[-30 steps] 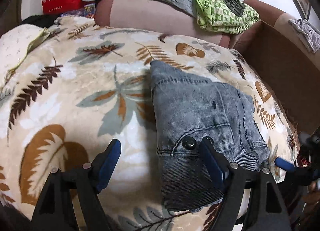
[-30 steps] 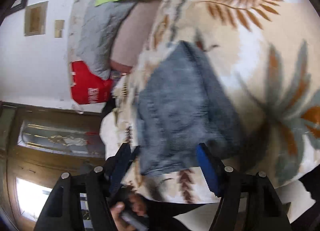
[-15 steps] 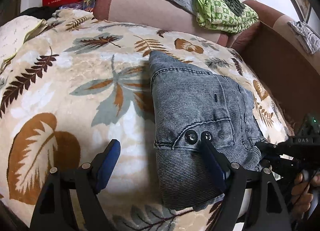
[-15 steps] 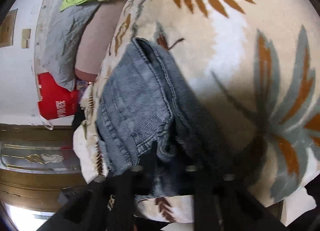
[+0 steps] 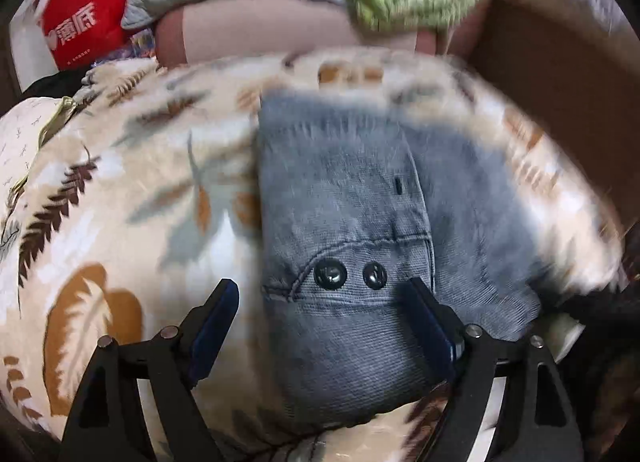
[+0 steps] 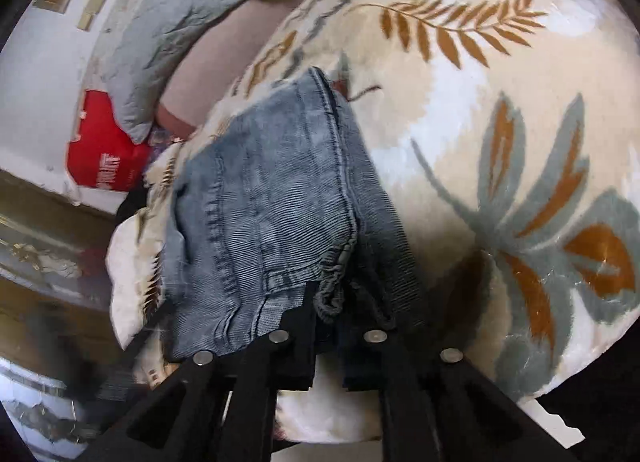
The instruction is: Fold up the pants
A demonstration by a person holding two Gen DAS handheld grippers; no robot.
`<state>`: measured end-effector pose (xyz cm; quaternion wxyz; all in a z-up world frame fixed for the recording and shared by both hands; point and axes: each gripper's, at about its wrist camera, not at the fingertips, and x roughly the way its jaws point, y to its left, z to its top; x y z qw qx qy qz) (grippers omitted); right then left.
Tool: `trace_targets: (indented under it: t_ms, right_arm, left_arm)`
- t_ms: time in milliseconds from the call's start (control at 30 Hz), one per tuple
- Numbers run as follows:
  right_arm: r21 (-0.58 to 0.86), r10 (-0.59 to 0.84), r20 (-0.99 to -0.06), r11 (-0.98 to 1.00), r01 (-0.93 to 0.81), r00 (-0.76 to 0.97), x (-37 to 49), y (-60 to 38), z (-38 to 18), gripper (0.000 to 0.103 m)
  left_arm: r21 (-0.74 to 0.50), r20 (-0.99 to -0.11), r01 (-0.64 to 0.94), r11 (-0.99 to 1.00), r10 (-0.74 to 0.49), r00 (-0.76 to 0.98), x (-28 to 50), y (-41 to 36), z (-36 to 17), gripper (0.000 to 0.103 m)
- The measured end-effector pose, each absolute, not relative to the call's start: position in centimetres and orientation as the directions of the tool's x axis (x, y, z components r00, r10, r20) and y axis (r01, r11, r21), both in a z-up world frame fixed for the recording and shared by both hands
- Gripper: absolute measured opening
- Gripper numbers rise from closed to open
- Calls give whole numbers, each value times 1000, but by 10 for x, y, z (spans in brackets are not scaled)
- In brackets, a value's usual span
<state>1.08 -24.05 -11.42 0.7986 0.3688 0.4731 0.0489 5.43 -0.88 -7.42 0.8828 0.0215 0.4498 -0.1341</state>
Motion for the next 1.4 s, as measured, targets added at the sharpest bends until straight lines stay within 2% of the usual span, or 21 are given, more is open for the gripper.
trace_targets:
  t_ms: [167,233,300,333,367,400,433,467,533,567,667,800,900,967,1000,1067,1133,1200,1267,1367,1400]
  right_arm:
    - [589,362,-743,753,293,563,-8,-258,-87,20]
    - [593,328,-714,752,286,619,-14,-266,-62,20]
    - [621,357,-675,748,234,646,-9,-260,-45,23]
    - [642,403,-644,746,174,650,0,-250,-36,27]
    - [653,432,-625,746,131,650,6,-244,-33,41]
    - [659,456,-612,746,97,646,11,-241,-32,62]
    - [661,470,-613,745,87,635,20,-235,-38,70]
    - [660,476,-639,742,114,604,30,-230,-54,72]
    - [623,478,-740,753,214,473,45,-228,-101,66]
    - [621,471,-742,752,224,476,44,-230,-106,54]
    - [618,479,-743,759,205,467,49,-232,-82,53]
    - [628,502,-681,774,75,533,84,-221,-31,53]
    - [707,603,-629,706,39,491,135,-214,-41,53]
    - [696,591,-669,711,101,451,150,-220,-70,53]
    - [676,568,-699,722,144,434,156,-228,-87,45]
    - [702,579,-699,669,245,421,155,-245,-117,21]
    - [692,572,-701,689,213,427,150,-243,-110,22]
    - [654,550,-732,734,186,403,152,-237,-105,22]
    - [646,546,-743,736,203,388,153,-238,-104,22]
    - [565,481,-798,807,173,363,155,-229,-84,23]
    - [528,452,-815,838,142,362,157,-222,-72,32]
  left_arm:
    - [-135,-794,249,959,-256,551,59,-1,-77,88]
    - [-143,-789,245,959,-260,557,58,0,-79,88]
    - [-149,-787,246,958,-266,557,59,1,-79,88]
    - [-152,-787,247,957,-269,556,58,1,-79,88]
    - [-157,-787,246,957,-271,555,58,3,-78,88]
    - [-162,-786,244,956,-275,554,55,3,-78,88]
    - [-164,-785,245,956,-277,554,55,3,-78,89]
    - [-165,-784,246,955,-278,554,55,3,-78,89]
    - [-170,-787,249,953,-284,548,55,3,-79,89]
    - [-171,-781,250,953,-286,555,55,3,-79,89]
    - [-187,-780,248,951,-297,550,56,6,-81,91]
    - [-203,-781,248,947,-310,543,59,9,-82,92]
    - [-210,-779,253,944,-318,541,59,10,-82,92]
    - [-221,-776,254,942,-327,539,59,10,-83,92]
    - [-225,-776,256,940,-331,536,59,10,-83,92]
    - [-236,-773,257,937,-342,534,59,12,-81,92]
    - [-282,-752,246,928,-372,544,57,19,-71,91]
    - [-318,-681,243,916,-399,614,52,27,-53,91]
    - [-282,-664,244,928,-372,648,50,28,-47,91]
    - [-243,-780,262,934,-348,520,62,14,-78,92]
    - [-290,-782,242,926,-375,498,64,17,-87,93]
